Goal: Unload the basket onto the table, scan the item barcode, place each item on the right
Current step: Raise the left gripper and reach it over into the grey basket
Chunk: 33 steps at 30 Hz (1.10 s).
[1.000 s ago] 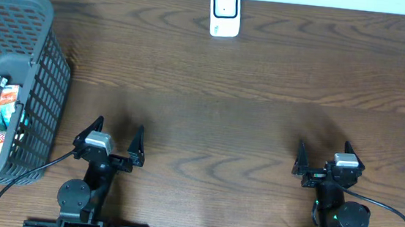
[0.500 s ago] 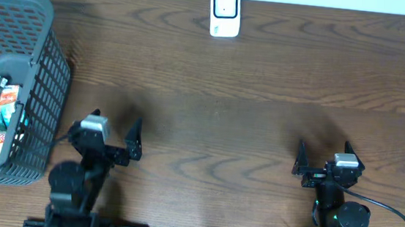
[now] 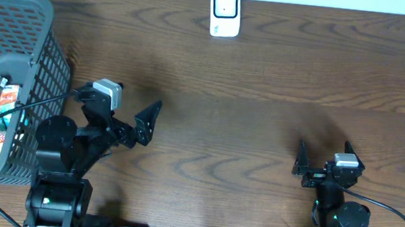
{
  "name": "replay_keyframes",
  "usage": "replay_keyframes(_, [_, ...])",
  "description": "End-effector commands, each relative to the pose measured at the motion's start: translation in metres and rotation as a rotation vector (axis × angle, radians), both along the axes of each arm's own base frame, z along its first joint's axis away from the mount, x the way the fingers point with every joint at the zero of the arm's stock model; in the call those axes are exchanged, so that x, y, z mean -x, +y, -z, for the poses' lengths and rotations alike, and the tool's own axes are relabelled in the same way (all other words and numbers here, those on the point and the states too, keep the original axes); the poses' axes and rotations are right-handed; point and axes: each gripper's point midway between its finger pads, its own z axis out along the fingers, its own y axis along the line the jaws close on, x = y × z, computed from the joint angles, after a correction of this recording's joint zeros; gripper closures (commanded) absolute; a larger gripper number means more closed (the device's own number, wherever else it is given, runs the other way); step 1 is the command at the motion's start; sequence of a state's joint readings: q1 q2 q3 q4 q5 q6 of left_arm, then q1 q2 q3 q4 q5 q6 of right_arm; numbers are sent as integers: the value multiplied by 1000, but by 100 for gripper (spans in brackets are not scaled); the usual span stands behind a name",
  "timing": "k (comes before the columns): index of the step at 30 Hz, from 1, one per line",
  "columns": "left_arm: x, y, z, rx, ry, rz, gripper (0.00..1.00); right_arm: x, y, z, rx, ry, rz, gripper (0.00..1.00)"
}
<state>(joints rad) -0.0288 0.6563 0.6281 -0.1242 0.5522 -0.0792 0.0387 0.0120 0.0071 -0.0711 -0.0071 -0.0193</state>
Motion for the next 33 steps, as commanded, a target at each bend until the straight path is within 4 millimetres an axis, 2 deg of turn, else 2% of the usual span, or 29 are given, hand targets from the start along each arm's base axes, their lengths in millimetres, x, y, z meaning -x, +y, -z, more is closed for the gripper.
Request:
replay_keyframes(1, [9, -13, -10, 44, -6, 82, 2, 0, 2, 0, 12, -1, -12, 1])
replay_keyframes(6, [4, -5, -12, 154, 64, 4, 2, 0, 2, 0, 12, -1, -12, 1])
replay_keyframes(8, [3, -4, -19, 170, 62, -4, 2, 0, 2, 1, 12, 0, -12, 1])
replay_keyframes(12, [5, -2, -31, 163, 126, -21, 2, 0, 2, 0, 12, -1, -12, 1])
replay_keyframes(17, [6, 2, -26, 85, 296, -41, 2, 0, 2, 0, 12, -1, -12, 1])
replay_keyframes(20, [1, -4, -30, 88, 323, -3, 3, 0, 2, 0, 12, -1, -12, 1])
replay_keyframes(23, [5, -15, -34, 115, 324, 71, 2, 0, 2, 1, 12, 0, -12, 1])
replay_keyframes(33, [3, -16, -36, 224, 388, 34, 2, 0, 2, 1, 12, 0, -12, 1])
